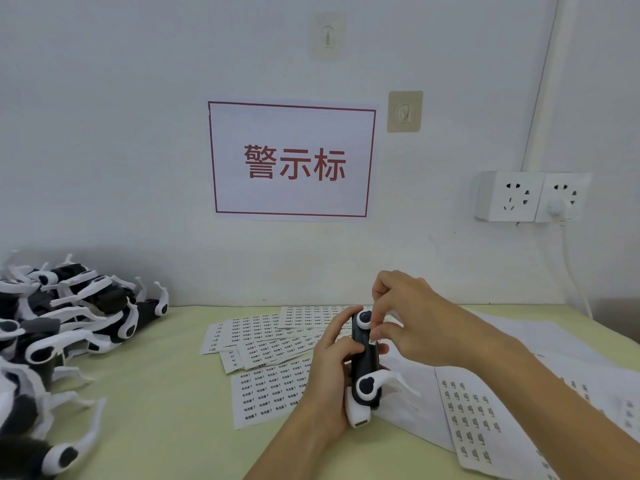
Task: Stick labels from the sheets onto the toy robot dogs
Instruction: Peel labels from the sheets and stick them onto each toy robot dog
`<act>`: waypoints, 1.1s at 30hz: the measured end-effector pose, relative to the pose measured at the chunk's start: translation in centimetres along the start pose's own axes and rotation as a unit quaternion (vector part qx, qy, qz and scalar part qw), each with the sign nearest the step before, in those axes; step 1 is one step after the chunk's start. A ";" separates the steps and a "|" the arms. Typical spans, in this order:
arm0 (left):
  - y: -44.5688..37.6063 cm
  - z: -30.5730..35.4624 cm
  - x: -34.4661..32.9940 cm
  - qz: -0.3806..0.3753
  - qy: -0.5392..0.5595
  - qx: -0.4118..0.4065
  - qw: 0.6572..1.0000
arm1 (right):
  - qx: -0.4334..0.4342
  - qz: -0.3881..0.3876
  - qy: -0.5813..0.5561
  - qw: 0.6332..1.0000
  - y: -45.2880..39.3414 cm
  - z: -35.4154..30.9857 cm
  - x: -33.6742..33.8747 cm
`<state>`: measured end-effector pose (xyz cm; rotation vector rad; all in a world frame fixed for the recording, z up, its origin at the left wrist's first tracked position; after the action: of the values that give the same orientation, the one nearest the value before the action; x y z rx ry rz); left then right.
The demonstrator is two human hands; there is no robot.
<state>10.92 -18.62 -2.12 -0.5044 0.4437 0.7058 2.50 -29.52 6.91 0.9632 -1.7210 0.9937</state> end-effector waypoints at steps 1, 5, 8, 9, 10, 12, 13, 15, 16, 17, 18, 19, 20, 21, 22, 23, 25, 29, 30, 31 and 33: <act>0.0 0.0 0.0 0.000 -0.002 0.000 1.000 | 0.002 0.001 0.001 1.000 0.0 0.0 0.0; 0.0 0.0 0.1 -0.002 -0.001 -0.002 1.000 | 0.011 0.004 0.005 1.000 -0.2 0.1 -0.1; 0.0 0.2 -0.1 -0.001 0.006 -0.007 1.000 | 0.022 0.009 0.003 1.000 -0.3 0.2 -0.1; 0.0 0.2 -0.1 0.002 0.006 -0.007 1.000 | 0.025 0.009 0.001 1.000 -0.3 0.2 -0.2; 0.0 0.1 0.0 0.003 0.005 -0.007 1.000 | 0.026 0.008 0.000 1.000 -0.4 0.2 -0.2; 0.0 0.0 0.0 0.001 0.001 -0.011 1.000 | 0.025 0.006 -0.002 1.000 -0.5 0.3 -0.2; 0.0 0.0 0.1 0.000 -0.001 -0.011 1.000 | 0.025 0.004 -0.003 1.000 -0.5 0.3 -0.1; 0.0 0.0 0.1 -0.001 -0.007 -0.012 1.000 | 0.024 0.003 -0.003 1.000 -0.6 0.4 -0.2; 0.0 0.0 0.0 -0.002 -0.011 -0.011 1.000 | 0.024 0.004 -0.002 1.000 -0.6 0.4 -0.2; -0.1 0.0 0.1 -0.003 -0.017 -0.011 1.000 | 0.024 0.006 0.000 1.000 -0.6 0.4 -0.2; -0.1 -0.1 0.1 -0.004 -0.020 -0.012 1.000 | 0.026 0.009 0.004 1.000 -0.6 0.4 -0.2; -0.1 -0.1 0.1 -0.005 -0.023 -0.014 1.000 | 0.027 0.012 0.007 1.000 -0.6 0.4 -0.2; -0.1 -0.1 0.1 -0.007 -0.027 -0.016 0.999 | 0.028 0.015 0.010 0.999 -0.6 0.4 -0.2; -0.1 -0.1 0.2 -0.010 -0.031 -0.018 0.999 | 0.028 0.017 0.012 0.999 -0.6 0.4 -0.2; 0.0 -0.2 0.2 -0.013 -0.036 -0.019 0.999 | 0.029 0.019 0.014 0.999 -0.5 0.4 -0.2; 0.0 -0.2 0.2 -0.014 -0.040 -0.020 0.999 | 0.032 0.021 0.016 0.999 -0.5 0.4 -0.2; 0.0 -0.3 0.2 -0.017 -0.044 -0.022 0.999 | 0.036 0.024 0.020 0.999 -0.5 0.4 -0.1; 0.1 -0.2 0.0 -0.016 -0.047 -0.024 0.998 | 0.037 0.024 0.022 0.999 -0.4 0.3 0.0; 0.1 -0.1 0.0 -0.016 -0.045 -0.024 0.999 | 0.038 0.024 0.022 0.999 -0.5 0.3 -0.1; 0.1 -0.1 -0.1 -0.015 -0.042 -0.023 0.999 | 0.039 0.024 0.021 0.999 -0.5 0.4 -0.1; 0.1 -0.1 -0.1 -0.009 -0.034 -0.020 0.999 | 0.036 0.023 0.018 0.999 -0.6 0.4 -0.2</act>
<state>10.79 -18.65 -2.21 -0.5206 0.3614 0.7137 2.96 -30.10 6.75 0.9510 -1.6939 1.1035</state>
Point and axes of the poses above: each hand's wrist, its own y-axis away from the middle knuckle, its own x-axis out of the back of the hand, z = x × y, the point moved 1 cm from there along -y, towards the middle knuckle, and after that the axes turned 14 degrees about -x, right-handed, at the moved point
